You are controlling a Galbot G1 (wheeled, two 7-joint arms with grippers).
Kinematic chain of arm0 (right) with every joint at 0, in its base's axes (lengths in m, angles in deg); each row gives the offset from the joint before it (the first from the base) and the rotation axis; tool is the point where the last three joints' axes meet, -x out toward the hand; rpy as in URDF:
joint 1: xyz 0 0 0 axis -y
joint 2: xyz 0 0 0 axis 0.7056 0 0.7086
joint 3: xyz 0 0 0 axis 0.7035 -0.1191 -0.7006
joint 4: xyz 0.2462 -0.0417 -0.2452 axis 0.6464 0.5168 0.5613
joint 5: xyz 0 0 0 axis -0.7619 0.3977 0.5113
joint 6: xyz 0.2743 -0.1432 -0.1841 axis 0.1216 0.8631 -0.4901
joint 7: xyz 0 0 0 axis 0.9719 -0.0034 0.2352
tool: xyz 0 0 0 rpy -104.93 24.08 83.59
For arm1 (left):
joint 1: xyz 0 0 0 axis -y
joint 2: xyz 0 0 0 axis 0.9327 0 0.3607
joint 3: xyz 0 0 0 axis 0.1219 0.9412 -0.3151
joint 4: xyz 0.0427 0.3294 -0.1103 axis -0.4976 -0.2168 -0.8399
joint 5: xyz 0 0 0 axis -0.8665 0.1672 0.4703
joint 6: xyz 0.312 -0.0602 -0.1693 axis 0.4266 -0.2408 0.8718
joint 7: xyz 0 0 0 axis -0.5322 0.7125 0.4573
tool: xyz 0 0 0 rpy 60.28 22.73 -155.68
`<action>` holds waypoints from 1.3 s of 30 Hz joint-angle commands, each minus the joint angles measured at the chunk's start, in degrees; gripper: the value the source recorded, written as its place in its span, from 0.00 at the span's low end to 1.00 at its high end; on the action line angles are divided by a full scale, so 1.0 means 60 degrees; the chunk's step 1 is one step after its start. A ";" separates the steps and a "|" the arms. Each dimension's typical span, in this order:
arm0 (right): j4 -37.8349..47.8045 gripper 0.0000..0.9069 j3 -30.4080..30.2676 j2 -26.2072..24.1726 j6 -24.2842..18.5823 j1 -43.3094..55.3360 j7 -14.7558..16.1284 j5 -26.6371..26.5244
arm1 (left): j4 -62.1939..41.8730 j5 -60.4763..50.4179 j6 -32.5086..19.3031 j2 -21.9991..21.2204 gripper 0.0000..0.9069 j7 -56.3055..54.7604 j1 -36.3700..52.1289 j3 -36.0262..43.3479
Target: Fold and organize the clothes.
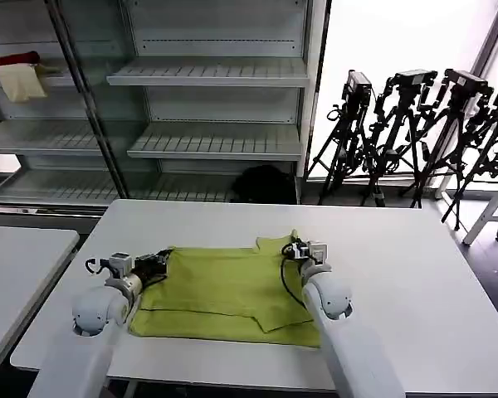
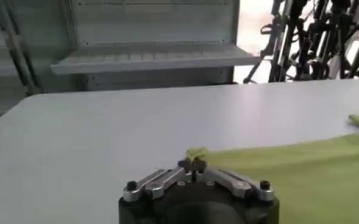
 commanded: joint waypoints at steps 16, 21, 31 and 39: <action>-0.4649 0.00 0.0329 -0.0560 -0.0006 -0.3887 -0.0138 -0.0610 | 0.2778 0.2252 -0.0057 0.0424 0.00 0.0362 -0.2640 -0.1697; -0.5123 0.00 0.0647 -0.0589 -0.0020 -0.4633 -0.0036 -0.0547 | 0.2913 0.2271 -0.0082 0.0326 0.00 0.0740 -0.3223 -0.1870; -0.5413 0.00 0.0952 -0.0639 -0.0041 -0.5343 0.0148 -0.0333 | 0.2739 0.1431 -0.0308 0.0367 0.00 0.0963 -0.3358 -0.1899; -0.5256 0.00 0.0851 -0.0512 -0.0052 -0.5615 0.0346 0.0219 | 0.2519 0.0729 -0.0463 0.0565 0.00 0.0982 -0.3236 -0.1979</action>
